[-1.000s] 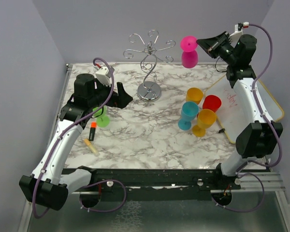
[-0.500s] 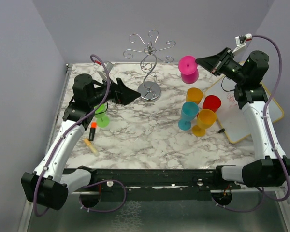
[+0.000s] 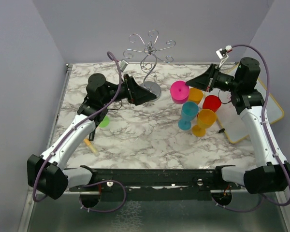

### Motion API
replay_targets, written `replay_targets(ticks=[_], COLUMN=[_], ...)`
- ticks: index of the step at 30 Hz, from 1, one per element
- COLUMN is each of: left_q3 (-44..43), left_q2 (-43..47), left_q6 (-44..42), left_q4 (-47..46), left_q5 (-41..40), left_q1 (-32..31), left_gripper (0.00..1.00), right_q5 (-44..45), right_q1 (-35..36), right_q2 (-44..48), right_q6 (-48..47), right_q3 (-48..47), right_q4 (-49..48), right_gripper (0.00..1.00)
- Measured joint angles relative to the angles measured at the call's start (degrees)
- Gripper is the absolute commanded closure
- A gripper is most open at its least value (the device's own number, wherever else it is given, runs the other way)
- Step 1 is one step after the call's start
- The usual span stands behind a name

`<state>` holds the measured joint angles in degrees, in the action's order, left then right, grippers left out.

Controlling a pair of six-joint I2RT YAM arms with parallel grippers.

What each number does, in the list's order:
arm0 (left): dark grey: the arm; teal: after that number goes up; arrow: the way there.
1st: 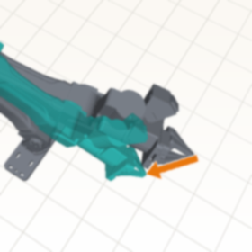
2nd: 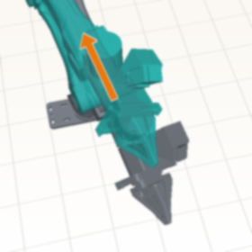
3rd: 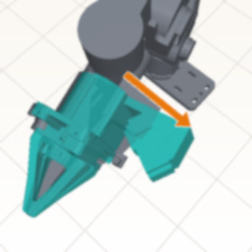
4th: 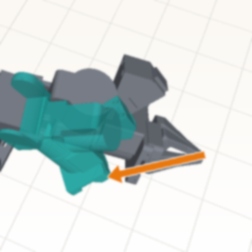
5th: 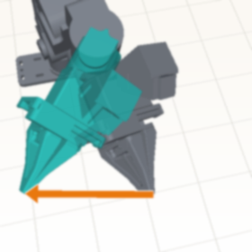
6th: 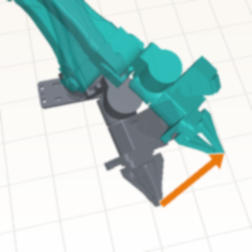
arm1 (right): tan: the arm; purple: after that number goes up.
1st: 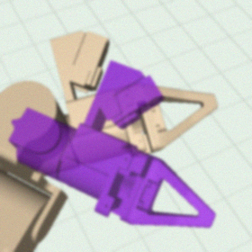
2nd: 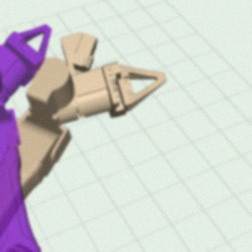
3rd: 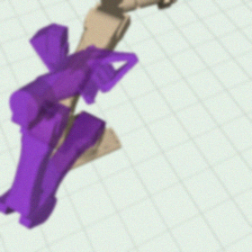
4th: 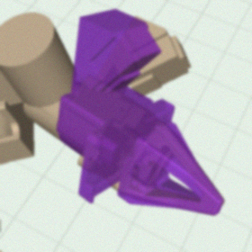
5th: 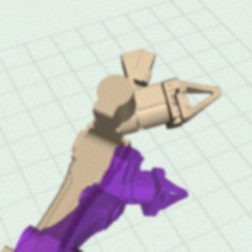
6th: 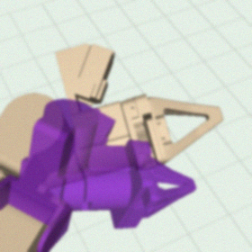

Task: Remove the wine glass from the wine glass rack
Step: Place the wine glass at the center of the board.

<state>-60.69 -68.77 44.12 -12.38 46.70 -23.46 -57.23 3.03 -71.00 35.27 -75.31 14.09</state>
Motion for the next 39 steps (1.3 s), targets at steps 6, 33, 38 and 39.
replay_targets(ticks=[6, 33, 38, 39], left_q3=[-3.0, -5.4, -5.4, -5.4], left_q2=[-3.8, -7.0, -6.2, -6.1], left_q6=[0.0, -7.1, -11.8, -12.4], left_q4=[-1.1, 5.3, 9.3, 9.8], left_q5=[-0.8, -1.9, -1.1, -0.8], left_q1=[-5.9, -10.7, -10.7, -10.7], left_gripper=[0.14, 1.00, 1.00, 1.00], right_q5=[-1.7, -1.9, -1.7, -1.6], right_q1=[5.2, 12.4, 12.8, 12.8], right_q2=[0.7, 0.7, 1.3, 1.4], right_q6=[-1.2, -1.0, -0.8, -0.9], right_q3=[0.9, 6.4, 7.9, 7.9], right_q4=[0.2, -4.0, -4.2, -4.1], right_gripper=[0.99, 0.83, 0.78, 0.77])
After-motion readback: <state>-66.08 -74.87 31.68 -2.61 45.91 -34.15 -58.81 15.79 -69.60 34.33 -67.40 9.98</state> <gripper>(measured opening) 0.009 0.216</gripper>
